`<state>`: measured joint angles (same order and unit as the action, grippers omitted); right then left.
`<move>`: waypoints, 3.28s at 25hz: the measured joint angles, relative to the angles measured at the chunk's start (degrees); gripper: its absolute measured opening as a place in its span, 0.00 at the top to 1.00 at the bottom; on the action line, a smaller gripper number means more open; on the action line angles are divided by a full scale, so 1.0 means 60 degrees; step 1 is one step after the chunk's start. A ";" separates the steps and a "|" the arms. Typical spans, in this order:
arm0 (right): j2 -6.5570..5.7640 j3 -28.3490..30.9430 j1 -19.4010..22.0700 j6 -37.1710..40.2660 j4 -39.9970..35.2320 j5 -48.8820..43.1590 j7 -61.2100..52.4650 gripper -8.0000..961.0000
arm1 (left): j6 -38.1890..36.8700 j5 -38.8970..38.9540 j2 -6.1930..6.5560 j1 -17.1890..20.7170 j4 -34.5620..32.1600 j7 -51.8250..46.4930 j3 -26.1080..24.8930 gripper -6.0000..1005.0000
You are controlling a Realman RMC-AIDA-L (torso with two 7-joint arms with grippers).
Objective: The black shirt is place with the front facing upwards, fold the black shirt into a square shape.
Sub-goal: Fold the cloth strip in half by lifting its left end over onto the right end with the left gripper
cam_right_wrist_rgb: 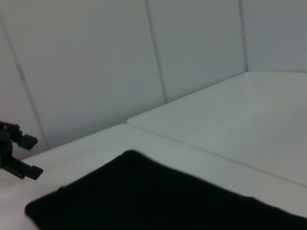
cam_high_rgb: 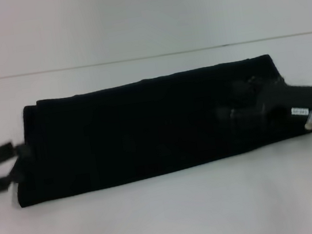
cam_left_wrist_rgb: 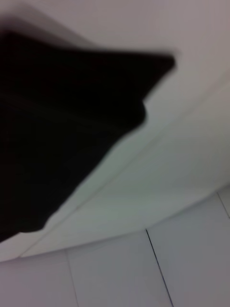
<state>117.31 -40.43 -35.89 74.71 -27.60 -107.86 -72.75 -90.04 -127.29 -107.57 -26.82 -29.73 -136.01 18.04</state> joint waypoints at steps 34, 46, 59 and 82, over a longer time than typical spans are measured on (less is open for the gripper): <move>0.0414 -0.0080 0.0313 -0.0311 0.0416 0.0078 0.1537 0.01 | 0.1879 -0.0334 -0.0120 0.0329 0.1371 -0.1956 0.0253 0.14; 0.0425 -0.0074 0.0313 -0.0283 0.0533 0.0077 0.1533 0.02 | 0.2350 -0.0332 -0.0117 -0.0208 0.1402 -0.1940 0.0289 0.16; 0.0429 -0.0058 0.0312 -0.0279 0.0530 0.0085 0.1533 0.02 | 0.2762 -0.0332 -0.0162 -0.0409 0.1307 -0.2019 0.1111 0.45; 0.0373 0.0639 0.0435 -0.0158 0.0444 0.0092 0.1479 0.04 | 0.3234 -0.0241 -0.0099 -0.0276 0.0615 -0.1831 0.0920 0.98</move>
<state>119.55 -36.59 -33.28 73.76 -24.93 -107.31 -63.87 -70.64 -128.74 -108.17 -28.48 -26.04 -147.00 23.56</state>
